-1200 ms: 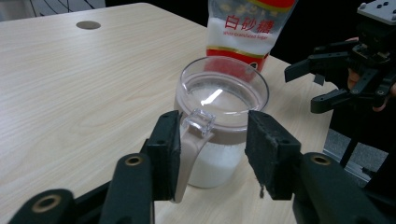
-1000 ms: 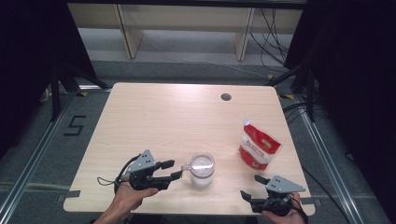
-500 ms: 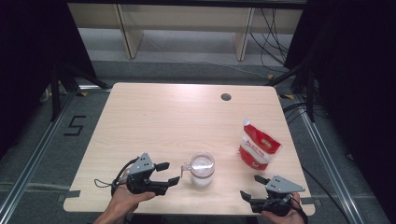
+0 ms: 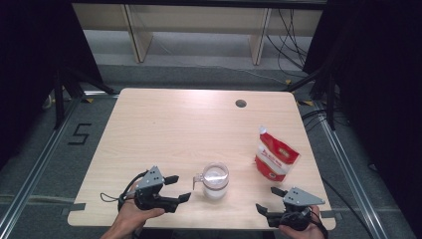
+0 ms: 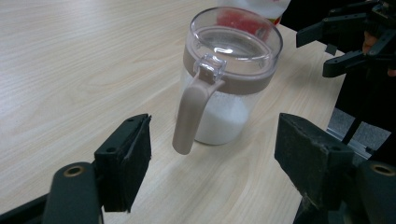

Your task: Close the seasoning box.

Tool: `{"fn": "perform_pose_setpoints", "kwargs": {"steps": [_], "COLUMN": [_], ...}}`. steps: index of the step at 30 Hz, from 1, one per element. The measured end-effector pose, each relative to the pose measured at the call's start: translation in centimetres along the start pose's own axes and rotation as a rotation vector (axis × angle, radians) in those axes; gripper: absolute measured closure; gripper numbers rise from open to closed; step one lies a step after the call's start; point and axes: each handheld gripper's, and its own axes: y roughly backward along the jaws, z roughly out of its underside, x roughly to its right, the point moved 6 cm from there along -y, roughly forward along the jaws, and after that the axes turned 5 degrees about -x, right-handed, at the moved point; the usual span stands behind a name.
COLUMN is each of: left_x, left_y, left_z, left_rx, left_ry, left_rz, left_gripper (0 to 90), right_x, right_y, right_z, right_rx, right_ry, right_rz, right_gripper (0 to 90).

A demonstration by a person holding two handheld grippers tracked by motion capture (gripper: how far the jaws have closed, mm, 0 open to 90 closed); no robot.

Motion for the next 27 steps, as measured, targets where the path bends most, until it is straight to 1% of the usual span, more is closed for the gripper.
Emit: {"fn": "perform_pose_setpoints", "kwargs": {"steps": [1,3,4,5,6,7,9,10,11,12,13,14,15,17,18,19,20,21,22,23,24,25,26,27], "left_x": [0.1,0.1,0.2,0.2,0.2,0.3,0.4,0.4,0.4,0.4,0.6,0.7,0.8,0.9,0.9,0.9,1.1,1.2,1.1,1.1,1.2,1.1,1.1,0.9], "left_y": [-0.1,-0.2,-0.3,-0.3,-0.4,-0.5,-0.7,-0.6,-0.6,-0.6,-0.7,-0.8,-0.8,-1.0,-1.1,-1.1,-1.2,-1.3,-1.3,-1.3,-1.4,-1.4,-1.5,-1.4], "left_z": [0.1,0.3,0.5,0.6,0.7,0.9,1.1,1.2,1.2,1.4,1.4,1.4,1.5,1.7,1.8,1.9,2.0,2.1,2.2,2.3,2.4,2.5,2.7,2.9], "left_rx": [0.005,-0.007,-0.008,-0.015,-0.018,-0.025,-0.02,-0.032,-0.031,-0.038,-0.034,-0.027,-0.029,-0.037,-0.036,-0.048,-0.04,-0.045,-0.046,-0.059,-0.052,-0.053,-0.06,-0.071], "left_ry": [0.008,0.008,0.01,0.006,-0.009,-0.007,0.009,-0.002,-0.015,-0.012,-0.011,-0.016,-0.019,-0.027,-0.03,-0.038,-0.025,-0.024,-0.041,-0.041,-0.039,-0.043,-0.033,-0.049], "left_rz": [0.007,-0.004,0.001,0.004,0.009,0.007,0.01,0.012,0.01,0.005,0.012,0.013,0.013,0.018,0.009,0.019,0.024,0.031,0.021,0.03,0.026,0.03,0.032,0.012], "left_gripper": [25.6,24.7,24.1,23.2,21.9,20.7,19.0,17.0,16.2,16.2,16.2,16.1,16.1,16.0,15.8,15.7,15.7,15.7,15.7,15.7,15.7,15.7,15.7,15.7], "right_x": [0.1,0.1,0.0,0.0,0.0,-0.1,-0.1,-0.2,-0.2,-0.2,-0.2,-0.4,-0.4,-0.2,-0.4,-0.5,-0.5,-0.3,-0.5,-0.2,-0.2,-0.2,-0.2,-0.2], "right_y": [0.0,-0.1,0.0,0.0,-0.1,-0.1,-0.2,-0.2,-0.2,-0.2,-0.1,-0.1,-0.1,-0.2,-0.1,-0.1,-0.1,-0.2,-0.1,-0.2,-0.2,-0.1,-0.1,-0.1], "right_z": [-0.1,-0.1,0.0,0.0,0.0,0.0,0.0,0.0,0.0,0.0,0.0,0.0,0.0,0.0,0.0,0.0,0.1,0.0,0.0,0.0,0.0,0.0,0.0,0.0], "right_rx": [0.008,0.011,-0.001,-0.001,-0.001,0.002,0.005,0.004,0.003,0.005,0.004,0.0,-0.001,0.005,0.0,-0.002,-0.005,0.001,-0.001,0.006,0.001,-0.001,-0.001,-0.001], "right_ry": [0.009,0.008,0.003,0.005,0.006,0.006,0.009,0.007,0.008,0.009,0.003,-0.016,-0.023,0.009,-0.017,-0.021,-0.024,-0.008,-0.016,0.016,0.014,0.013,0.012,0.013], "right_rz": [0.01,0.002,0.0,0.005,-0.002,-0.007,-0.012,-0.015,-0.017,-0.014,-0.013,-0.014,-0.013,-0.013,-0.013,-0.013,-0.016,-0.006,-0.017,-0.007,-0.01,-0.003,-0.003,-0.004], "right_gripper": [20.3,19.2,18.6,18.5,18.5,18.3,18.0,17.8,17.8,17.7,17.6,17.6,17.6,17.7,17.7,17.7,17.7,17.8,17.8,17.8,17.8,17.8,17.8,17.8]}}
